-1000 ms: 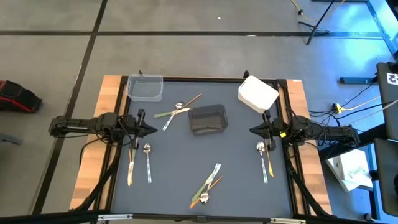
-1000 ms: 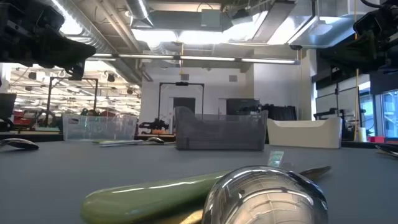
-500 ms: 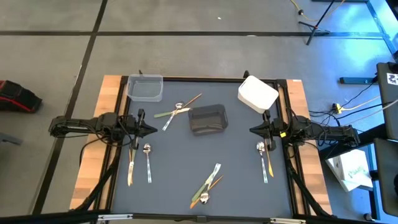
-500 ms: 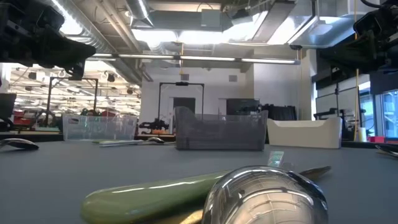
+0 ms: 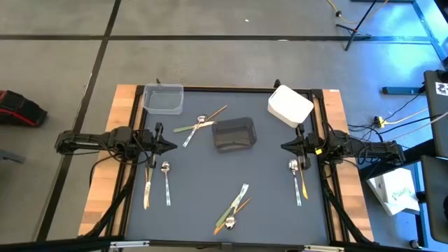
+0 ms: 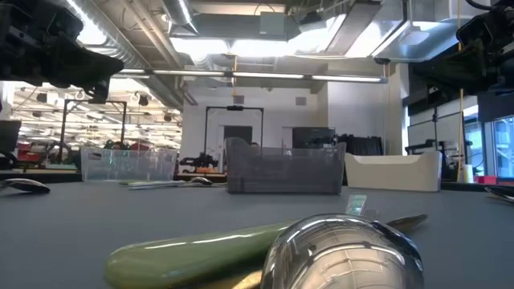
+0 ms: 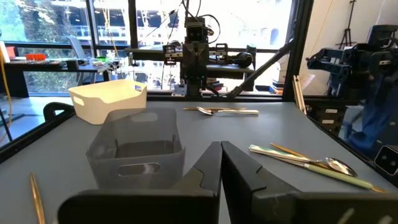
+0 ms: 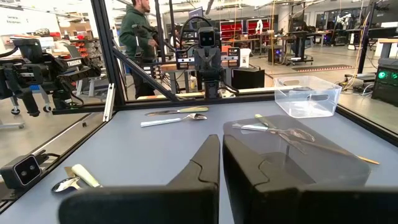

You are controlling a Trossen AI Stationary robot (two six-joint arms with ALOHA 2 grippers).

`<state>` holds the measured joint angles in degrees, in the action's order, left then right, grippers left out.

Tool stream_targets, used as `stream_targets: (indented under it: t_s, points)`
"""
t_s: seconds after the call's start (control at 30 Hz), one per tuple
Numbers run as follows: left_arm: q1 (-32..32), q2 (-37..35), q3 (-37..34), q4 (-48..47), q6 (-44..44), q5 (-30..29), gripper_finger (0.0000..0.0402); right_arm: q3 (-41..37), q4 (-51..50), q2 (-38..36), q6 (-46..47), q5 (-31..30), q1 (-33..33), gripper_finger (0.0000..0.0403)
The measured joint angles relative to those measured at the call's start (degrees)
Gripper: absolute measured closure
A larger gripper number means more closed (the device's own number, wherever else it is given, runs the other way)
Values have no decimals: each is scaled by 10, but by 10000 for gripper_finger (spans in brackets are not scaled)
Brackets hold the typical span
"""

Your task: Sort silverware by color (type)

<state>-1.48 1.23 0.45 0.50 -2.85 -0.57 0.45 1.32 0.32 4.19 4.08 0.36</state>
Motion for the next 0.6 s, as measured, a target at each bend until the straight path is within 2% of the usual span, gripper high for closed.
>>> stream_targets:
  t_s: [0.27, 0.43, 0.6]
  points:
    - [0, 0, 0, 0, 2, 0, 398, 0, 0, 0, 0, 0, 0, 391]
    - [0, 0, 0, 5, 92, -36, 398, 0, 0, 0, 0, 0, 0, 391]
    - [0, 0, 0, 7, 110, -47, 398, 0, 0, 0, 0, 0, 0, 391]
